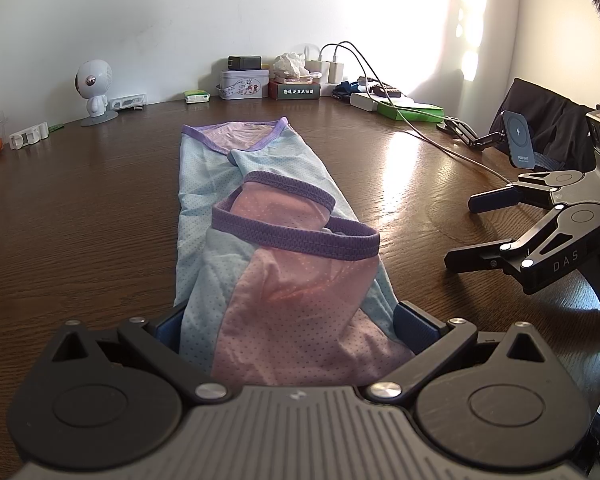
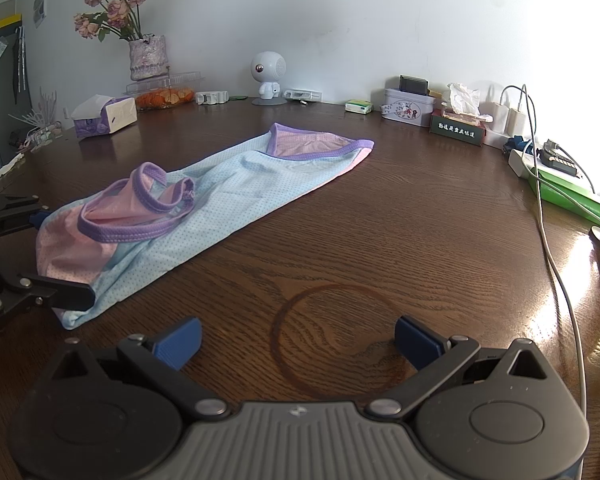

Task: Fold clothes

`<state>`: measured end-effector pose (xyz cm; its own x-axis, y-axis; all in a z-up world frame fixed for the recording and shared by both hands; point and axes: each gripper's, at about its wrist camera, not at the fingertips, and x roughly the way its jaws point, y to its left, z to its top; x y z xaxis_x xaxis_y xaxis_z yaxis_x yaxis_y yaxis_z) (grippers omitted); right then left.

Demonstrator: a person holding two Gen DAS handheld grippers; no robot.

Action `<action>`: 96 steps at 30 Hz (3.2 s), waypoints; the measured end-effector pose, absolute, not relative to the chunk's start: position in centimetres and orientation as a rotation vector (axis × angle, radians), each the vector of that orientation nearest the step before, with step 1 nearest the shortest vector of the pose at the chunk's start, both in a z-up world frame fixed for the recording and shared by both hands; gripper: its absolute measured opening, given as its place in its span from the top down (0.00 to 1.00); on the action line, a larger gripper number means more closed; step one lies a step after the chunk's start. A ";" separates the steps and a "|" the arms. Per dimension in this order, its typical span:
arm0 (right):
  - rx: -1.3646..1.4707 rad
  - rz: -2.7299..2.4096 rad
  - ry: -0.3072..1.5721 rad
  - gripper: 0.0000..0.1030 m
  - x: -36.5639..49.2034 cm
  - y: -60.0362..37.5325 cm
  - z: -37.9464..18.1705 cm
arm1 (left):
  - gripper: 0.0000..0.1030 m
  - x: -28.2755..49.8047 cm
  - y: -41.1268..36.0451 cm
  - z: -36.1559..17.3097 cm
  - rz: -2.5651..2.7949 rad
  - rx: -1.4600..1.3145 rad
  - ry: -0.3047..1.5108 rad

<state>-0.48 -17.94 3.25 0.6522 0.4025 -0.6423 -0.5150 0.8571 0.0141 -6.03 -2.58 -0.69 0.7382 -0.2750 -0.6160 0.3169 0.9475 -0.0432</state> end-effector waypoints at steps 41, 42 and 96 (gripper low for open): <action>-0.176 0.522 0.684 0.00 -0.5 -18.0 3.3 | 0.00 -6.0 -2.5 -0.8 -0.325 0.069 0.667; -0.176 0.522 0.684 0.00 -0.5 -18.0 3.3 | 0.00 -6.0 -2.5 -0.8 -0.325 0.069 0.667; -0.273 0.874 0.611 0.76 -5.2 -9.0 4.4 | 0.88 -6.7 5.4 -0.4 -0.547 -0.133 0.704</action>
